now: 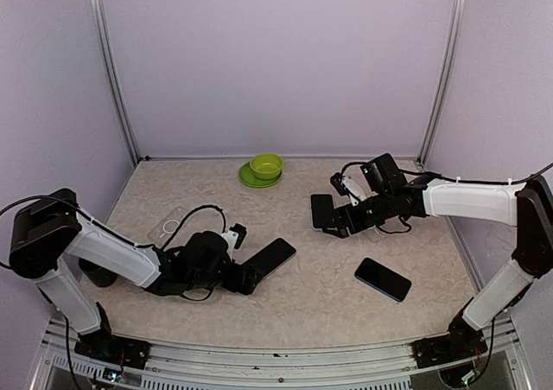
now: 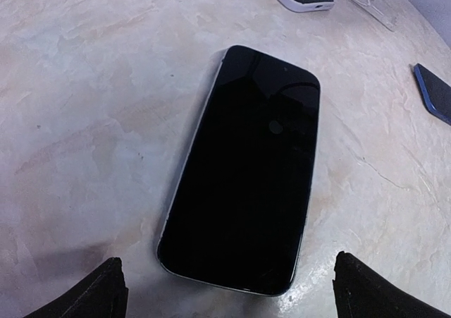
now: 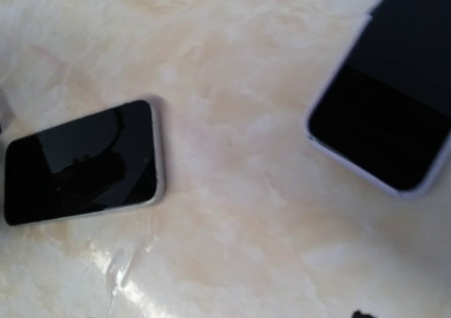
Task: Put the phone into the phone case
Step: Pick up the phone from the center of the board.
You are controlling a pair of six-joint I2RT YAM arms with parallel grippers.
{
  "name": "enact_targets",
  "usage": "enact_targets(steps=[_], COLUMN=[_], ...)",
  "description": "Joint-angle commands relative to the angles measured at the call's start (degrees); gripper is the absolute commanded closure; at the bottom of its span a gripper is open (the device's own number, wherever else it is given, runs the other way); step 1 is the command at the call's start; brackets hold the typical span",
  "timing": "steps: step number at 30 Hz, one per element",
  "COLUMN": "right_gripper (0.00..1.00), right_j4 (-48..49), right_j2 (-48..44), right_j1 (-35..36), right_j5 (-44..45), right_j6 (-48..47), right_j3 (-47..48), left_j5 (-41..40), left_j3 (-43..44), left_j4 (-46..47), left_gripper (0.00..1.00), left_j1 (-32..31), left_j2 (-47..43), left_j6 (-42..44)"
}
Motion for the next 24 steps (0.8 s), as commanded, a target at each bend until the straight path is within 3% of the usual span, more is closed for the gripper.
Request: enact_targets(steps=[1, 11, 24], right_gripper=[0.25, 0.24, 0.2], right_j4=[-0.91, 1.12, 2.68], right_j2=[2.19, 1.07, -3.91], right_j1=[0.63, 0.7, 0.87], right_j5=[-1.59, -2.56, -4.09], right_j6=[-3.16, -1.73, -0.35], right_j3=[2.21, -0.54, -4.54], left_j5=[1.12, 2.15, 3.18], left_j3=[2.02, 12.12, 21.73], left_j4=[-2.32, -9.08, -12.13], left_gripper=[0.01, 0.01, 0.01], left_j1=[-0.55, -0.58, 1.22], left_j2=[-1.68, 5.29, 16.51], left_j6=[7.34, 17.5, 21.98])
